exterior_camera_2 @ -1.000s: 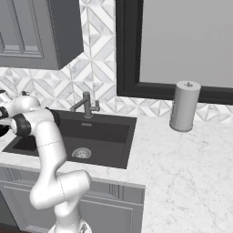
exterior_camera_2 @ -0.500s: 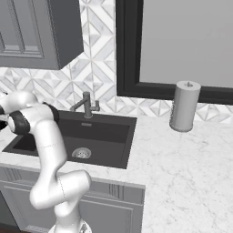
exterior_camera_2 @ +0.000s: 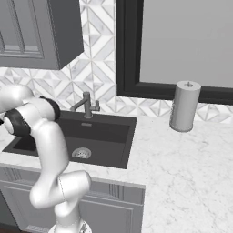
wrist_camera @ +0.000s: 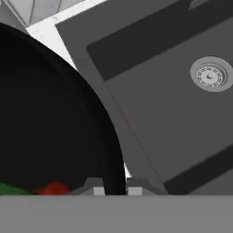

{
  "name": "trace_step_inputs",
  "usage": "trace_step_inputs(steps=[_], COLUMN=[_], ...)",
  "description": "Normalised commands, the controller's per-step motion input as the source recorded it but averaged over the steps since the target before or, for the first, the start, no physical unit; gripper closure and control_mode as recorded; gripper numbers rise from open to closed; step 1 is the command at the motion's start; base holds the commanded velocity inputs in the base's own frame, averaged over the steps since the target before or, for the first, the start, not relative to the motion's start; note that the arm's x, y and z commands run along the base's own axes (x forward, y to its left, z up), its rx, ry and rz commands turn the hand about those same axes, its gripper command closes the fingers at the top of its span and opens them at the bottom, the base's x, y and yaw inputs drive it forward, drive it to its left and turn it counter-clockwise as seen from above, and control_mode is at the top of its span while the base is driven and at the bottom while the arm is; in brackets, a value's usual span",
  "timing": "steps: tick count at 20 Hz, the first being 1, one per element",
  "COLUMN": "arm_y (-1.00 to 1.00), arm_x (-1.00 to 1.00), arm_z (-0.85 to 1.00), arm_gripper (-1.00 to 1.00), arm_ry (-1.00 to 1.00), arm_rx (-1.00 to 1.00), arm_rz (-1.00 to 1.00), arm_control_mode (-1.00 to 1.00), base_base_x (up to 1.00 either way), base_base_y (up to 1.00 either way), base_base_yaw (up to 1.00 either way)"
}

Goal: Pick the bell pepper from the sink and place it in the bowl. Then pick the bowl and place it in the microwave. Then close the microwave door and press the start button.

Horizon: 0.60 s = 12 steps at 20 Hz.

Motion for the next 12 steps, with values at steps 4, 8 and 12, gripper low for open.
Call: trace_step_inputs(steps=[4, 8, 12], arm_y=[-0.65, -0.79, -0.74], arm_x=[-0.41, -0.44, -0.44], arm_z=[0.82, 0.81, 0.7], arm_gripper=[1.0, 1.0, 1.0], arm_ry=[-0.19, -0.11, 0.0], arm_rx=[0.05, 0.1, 0.35], arm_rz=[-0.35, -0.36, -0.4], arm_control_mode=[-1.0, -1.0, -1.0], base_base_x=[0.0, 0.0, 0.0], base_base_y=[0.0, 0.0, 0.0], base_base_yaw=[0.0, 0.0, 0.0])
